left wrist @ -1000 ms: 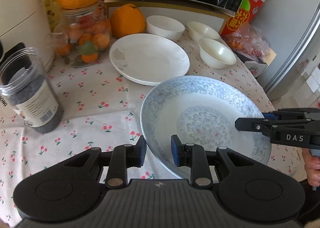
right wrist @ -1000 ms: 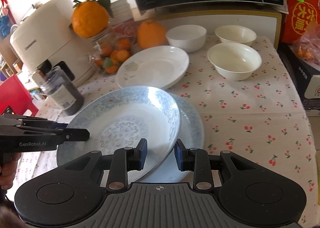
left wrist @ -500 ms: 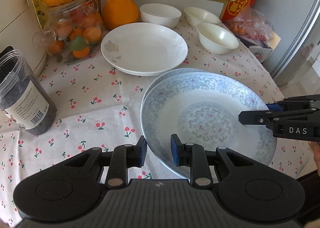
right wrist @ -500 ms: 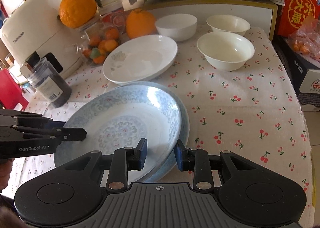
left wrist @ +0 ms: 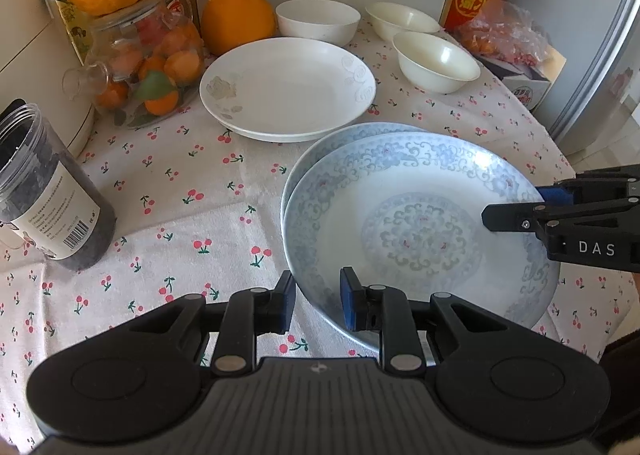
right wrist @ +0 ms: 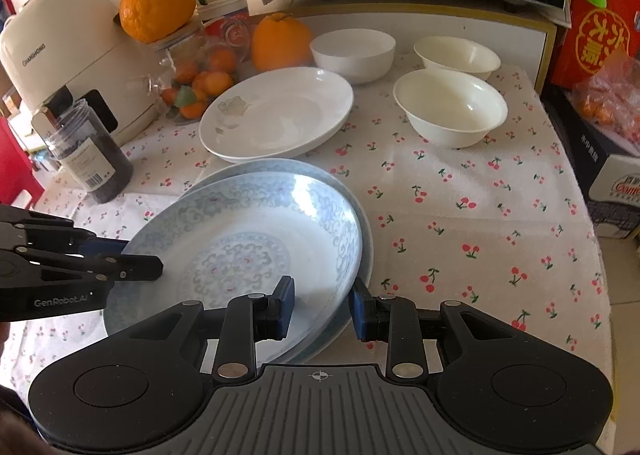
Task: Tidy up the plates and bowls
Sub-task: 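Lift the blue-patterned plate and lower it onto the other blue-patterned plate, then open both grippers and withdraw from the stacked plates, then move both tools to the white plate rim and close both grippers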
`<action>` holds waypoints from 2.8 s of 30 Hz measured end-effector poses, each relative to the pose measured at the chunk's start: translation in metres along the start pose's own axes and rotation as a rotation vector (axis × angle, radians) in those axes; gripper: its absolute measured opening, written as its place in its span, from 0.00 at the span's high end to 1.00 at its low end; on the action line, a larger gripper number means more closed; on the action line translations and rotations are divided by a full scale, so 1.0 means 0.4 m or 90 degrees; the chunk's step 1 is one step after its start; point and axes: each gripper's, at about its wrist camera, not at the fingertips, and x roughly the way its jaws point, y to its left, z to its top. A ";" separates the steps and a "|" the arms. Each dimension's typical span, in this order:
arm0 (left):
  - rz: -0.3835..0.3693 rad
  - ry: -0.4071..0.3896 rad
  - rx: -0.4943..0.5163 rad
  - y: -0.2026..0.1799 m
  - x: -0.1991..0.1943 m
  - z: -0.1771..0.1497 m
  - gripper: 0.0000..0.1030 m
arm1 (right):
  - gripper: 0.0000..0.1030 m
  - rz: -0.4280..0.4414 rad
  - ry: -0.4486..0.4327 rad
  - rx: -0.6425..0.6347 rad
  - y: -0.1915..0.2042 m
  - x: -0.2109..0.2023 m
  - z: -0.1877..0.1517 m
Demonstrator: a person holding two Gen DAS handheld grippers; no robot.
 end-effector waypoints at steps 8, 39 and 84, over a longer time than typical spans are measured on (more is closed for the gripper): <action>0.015 0.002 0.016 -0.014 0.003 -0.003 0.79 | 0.72 -0.024 -0.005 -0.033 0.010 0.003 -0.002; 0.049 -0.034 -0.110 0.035 -0.030 0.036 0.24 | 0.19 -0.025 -0.031 0.059 -0.038 -0.035 0.083; 0.107 -0.148 -0.287 0.135 0.182 0.197 0.16 | 0.12 0.053 -0.072 0.287 -0.104 0.223 0.269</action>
